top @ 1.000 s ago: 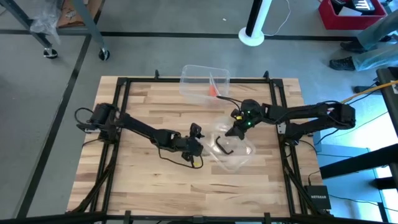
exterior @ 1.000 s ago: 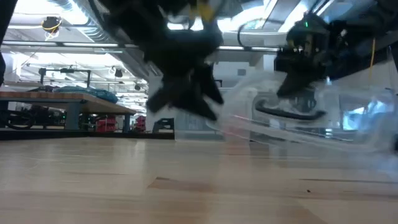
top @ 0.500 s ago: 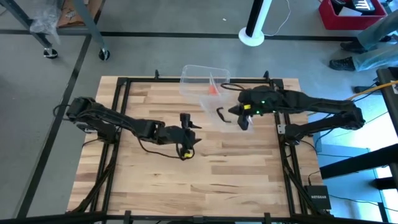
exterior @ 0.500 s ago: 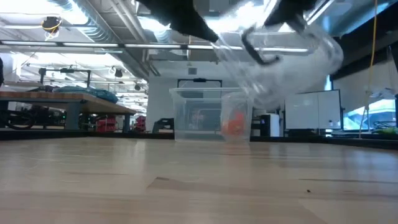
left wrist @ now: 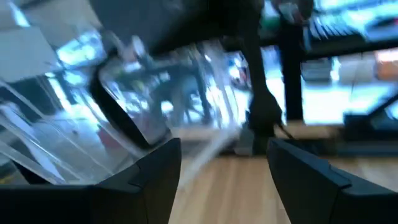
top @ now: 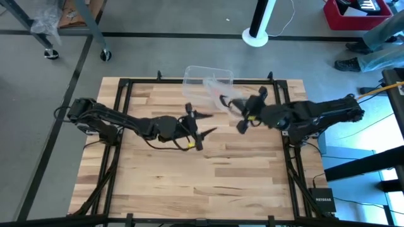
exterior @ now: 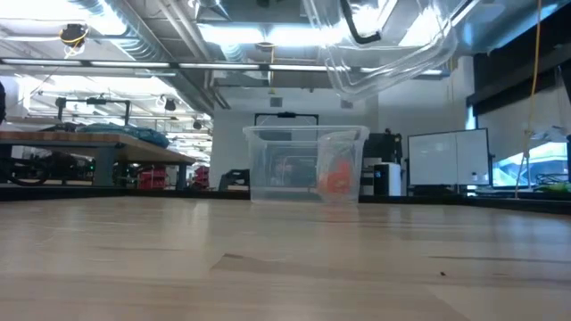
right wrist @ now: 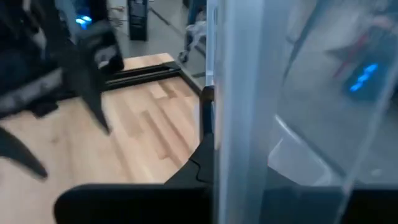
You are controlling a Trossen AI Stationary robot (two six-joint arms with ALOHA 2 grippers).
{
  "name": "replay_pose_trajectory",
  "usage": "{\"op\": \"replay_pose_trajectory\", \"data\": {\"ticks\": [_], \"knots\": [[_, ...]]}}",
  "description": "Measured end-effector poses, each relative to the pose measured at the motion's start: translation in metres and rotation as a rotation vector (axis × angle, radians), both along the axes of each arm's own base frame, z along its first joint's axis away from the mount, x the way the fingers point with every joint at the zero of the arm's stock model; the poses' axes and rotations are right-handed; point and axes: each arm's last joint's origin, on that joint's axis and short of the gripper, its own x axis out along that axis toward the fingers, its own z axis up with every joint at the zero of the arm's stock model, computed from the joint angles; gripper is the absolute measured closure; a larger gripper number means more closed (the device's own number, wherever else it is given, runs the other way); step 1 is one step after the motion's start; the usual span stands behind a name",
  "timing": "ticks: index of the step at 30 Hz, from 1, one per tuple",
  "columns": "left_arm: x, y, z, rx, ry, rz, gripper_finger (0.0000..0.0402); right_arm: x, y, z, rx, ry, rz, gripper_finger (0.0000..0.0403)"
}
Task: Roll bandage
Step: Close the transparent container
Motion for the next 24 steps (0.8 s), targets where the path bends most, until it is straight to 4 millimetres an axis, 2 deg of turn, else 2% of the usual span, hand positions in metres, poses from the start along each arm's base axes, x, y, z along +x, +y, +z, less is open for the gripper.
{"op": "replay_pose_trajectory", "data": {"ticks": [5, 12, 20, 24], "knots": [[0.0, 0.015, 0.006, 0.019, -0.049, 0.146, 0.0174, 0.024, 0.026, -0.007, -0.149, -0.002, -0.01, 0.0394], [0.0, 0.024, 0.005, 0.015, -0.044, 0.174, 0.0174, 0.047, 0.054, -0.012, -0.293, -0.021, 0.009, 0.0396], [0.001, 0.015, 0.007, 0.054, -0.051, 0.075, 0.0174, 0.056, 0.06, -0.018, -0.301, -0.015, 0.022, 0.0396], [0.001, 0.016, 0.008, 0.047, -0.059, 0.079, 0.0199, 0.058, 0.061, -0.016, -0.286, -0.048, 0.027, 0.0389]]}}
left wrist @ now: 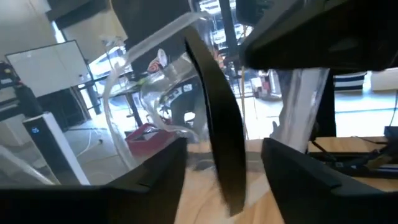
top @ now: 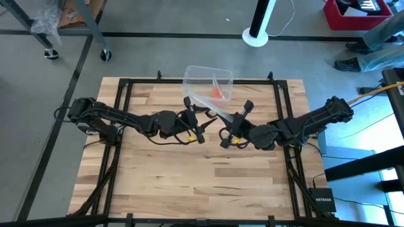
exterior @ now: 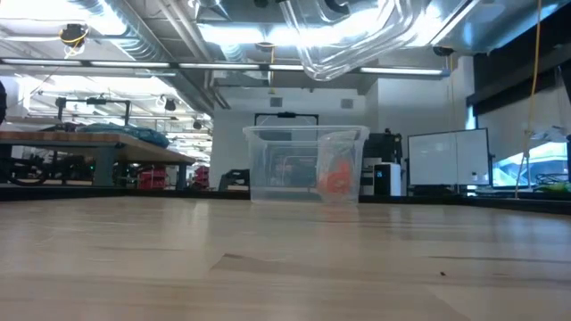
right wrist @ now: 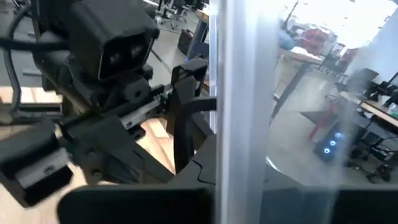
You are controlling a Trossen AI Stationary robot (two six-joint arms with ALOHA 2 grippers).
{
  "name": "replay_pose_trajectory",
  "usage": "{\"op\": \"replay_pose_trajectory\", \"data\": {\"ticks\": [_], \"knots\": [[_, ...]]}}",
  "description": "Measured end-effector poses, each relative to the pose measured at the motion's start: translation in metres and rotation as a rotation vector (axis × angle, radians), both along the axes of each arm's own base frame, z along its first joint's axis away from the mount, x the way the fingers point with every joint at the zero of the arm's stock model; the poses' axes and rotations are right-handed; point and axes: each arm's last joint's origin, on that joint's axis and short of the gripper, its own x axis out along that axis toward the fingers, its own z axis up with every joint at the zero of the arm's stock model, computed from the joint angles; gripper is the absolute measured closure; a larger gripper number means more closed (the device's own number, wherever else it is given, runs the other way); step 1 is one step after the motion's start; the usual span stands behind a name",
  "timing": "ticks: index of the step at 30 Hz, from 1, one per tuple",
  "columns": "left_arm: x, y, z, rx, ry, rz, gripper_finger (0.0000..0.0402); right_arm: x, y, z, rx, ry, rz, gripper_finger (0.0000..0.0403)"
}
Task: Roll bandage
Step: Close the transparent container
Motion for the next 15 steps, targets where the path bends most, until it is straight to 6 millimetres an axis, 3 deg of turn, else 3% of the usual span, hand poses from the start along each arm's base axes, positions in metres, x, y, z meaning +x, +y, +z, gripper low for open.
{"op": "replay_pose_trajectory", "data": {"ticks": [10, 15], "knots": [[-0.0009, -0.0034, 0.0002, 0.068, 0.031, 0.023, 0.0379, -0.0001, 0.0005, -0.0009, 0.018, 0.003, 0.025, 0.0386], [-0.0023, -0.0031, -0.0011, 0.09, 0.071, 0.058, 0.0374, -0.0063, 0.0029, 0.0022, -0.053, 0.046, 0.036, 0.0333]]}}
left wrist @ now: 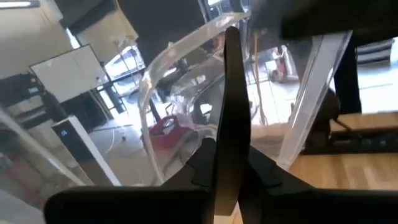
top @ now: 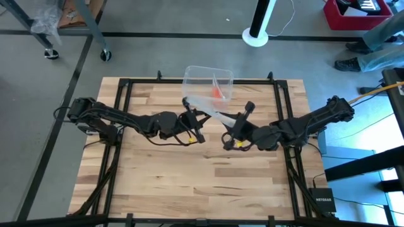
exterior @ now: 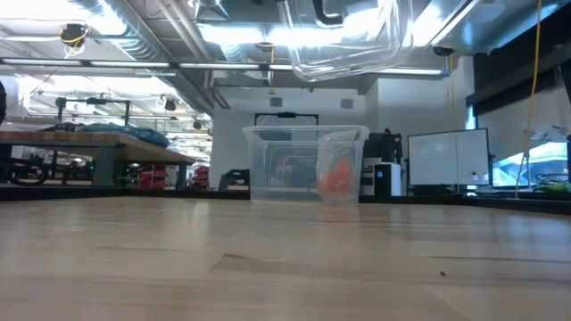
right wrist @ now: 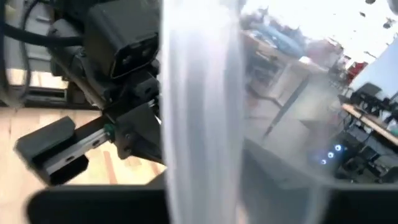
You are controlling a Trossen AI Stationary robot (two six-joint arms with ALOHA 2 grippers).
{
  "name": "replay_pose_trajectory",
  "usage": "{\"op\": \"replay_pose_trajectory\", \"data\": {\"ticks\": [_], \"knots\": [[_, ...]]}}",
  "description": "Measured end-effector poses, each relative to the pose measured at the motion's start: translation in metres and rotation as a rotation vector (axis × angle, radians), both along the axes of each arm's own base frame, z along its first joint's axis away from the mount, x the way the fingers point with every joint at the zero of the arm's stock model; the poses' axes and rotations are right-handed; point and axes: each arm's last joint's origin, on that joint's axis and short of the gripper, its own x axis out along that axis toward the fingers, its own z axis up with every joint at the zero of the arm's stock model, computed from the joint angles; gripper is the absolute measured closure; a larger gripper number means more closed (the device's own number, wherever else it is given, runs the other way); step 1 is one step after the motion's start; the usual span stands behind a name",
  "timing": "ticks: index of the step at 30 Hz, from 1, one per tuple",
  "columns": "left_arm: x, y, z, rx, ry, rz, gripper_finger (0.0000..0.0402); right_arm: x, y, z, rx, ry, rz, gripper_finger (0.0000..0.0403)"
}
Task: Roll bandage
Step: Close the transparent container
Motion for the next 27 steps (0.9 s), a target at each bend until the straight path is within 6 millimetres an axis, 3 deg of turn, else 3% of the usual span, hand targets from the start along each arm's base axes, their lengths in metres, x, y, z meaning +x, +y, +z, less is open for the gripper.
{"op": "replay_pose_trajectory", "data": {"ticks": [7, 12, 21, 27], "knots": [[-0.018, 0.003, 0.012, 0.022, 0.078, 0.01, 0.0382, -0.031, 0.004, 0.027, -0.074, 0.036, 0.015, 0.0223], [-0.036, 0.016, 0.028, -0.032, 0.186, 0.05, 0.0382, -0.055, -0.008, 0.041, -0.042, 0.05, -0.009, 0.0171], [-0.064, 0.064, 0.085, -0.338, 0.5, 0.007, 0.0382, -0.079, -0.058, 0.029, 0.019, 0.196, -0.187, 0.0164], [-0.071, 0.11, 0.098, -0.441, 0.646, 0.073, 0.0379, -0.078, -0.091, -0.001, 0.07, 0.25, -0.263, 0.0174]]}}
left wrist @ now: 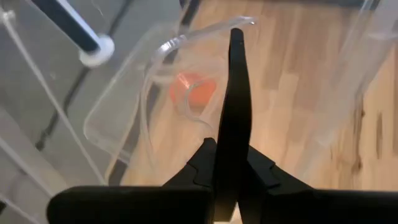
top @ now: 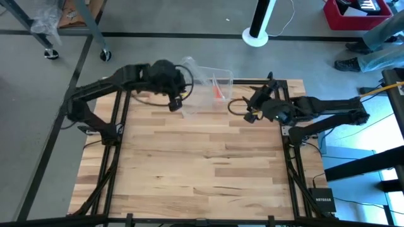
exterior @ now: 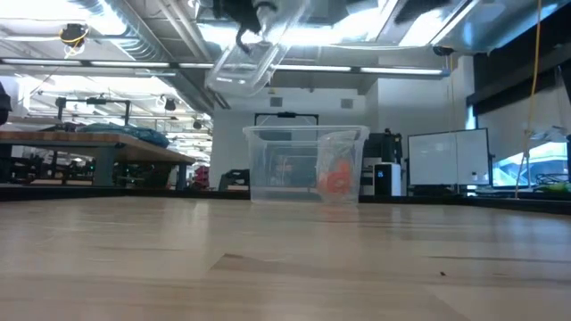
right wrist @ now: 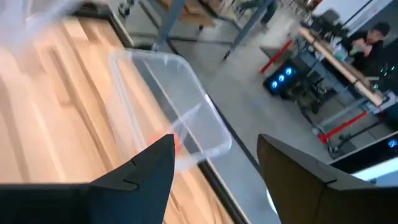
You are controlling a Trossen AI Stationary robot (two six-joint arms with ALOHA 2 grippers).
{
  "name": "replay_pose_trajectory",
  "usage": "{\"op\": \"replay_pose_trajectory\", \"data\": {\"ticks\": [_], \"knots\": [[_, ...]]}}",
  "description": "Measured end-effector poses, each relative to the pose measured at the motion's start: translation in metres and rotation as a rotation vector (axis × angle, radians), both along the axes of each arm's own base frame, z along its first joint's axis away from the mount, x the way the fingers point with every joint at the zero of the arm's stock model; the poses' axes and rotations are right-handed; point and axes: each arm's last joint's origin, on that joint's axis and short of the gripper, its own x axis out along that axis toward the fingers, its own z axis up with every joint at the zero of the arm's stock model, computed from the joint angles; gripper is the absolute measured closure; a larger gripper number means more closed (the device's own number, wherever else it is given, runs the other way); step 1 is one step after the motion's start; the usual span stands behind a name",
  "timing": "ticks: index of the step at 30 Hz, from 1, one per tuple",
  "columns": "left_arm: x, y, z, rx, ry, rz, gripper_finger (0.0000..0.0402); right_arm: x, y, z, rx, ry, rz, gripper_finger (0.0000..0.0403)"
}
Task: Roll bandage
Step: Close the transparent container
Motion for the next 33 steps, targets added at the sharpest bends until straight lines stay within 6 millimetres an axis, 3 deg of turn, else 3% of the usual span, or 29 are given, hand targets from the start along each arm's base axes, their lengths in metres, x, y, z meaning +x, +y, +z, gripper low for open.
{"op": "replay_pose_trajectory", "data": {"ticks": [11, 17, 24, 33], "knots": [[0.025, 0.054, -0.008, -0.007, 0.275, -0.054, 0.038, -0.006, -0.055, -0.088, 0.078, -0.172, 0.081, 0.0182], [0.036, 0.074, -0.006, 0.05, 0.309, -0.098, 0.0376, -0.012, -0.09, -0.137, 0.144, -0.203, 0.057, 0.0182], [0.035, 0.095, -0.006, 0.121, 0.339, -0.134, 0.038, -0.018, -0.117, -0.161, 0.228, -0.215, 0.041, 0.0182], [0.04, 0.113, -0.003, 0.243, 0.295, -0.171, 0.0379, -0.002, -0.138, -0.184, 0.278, -0.216, 0.078, 0.0182]]}}
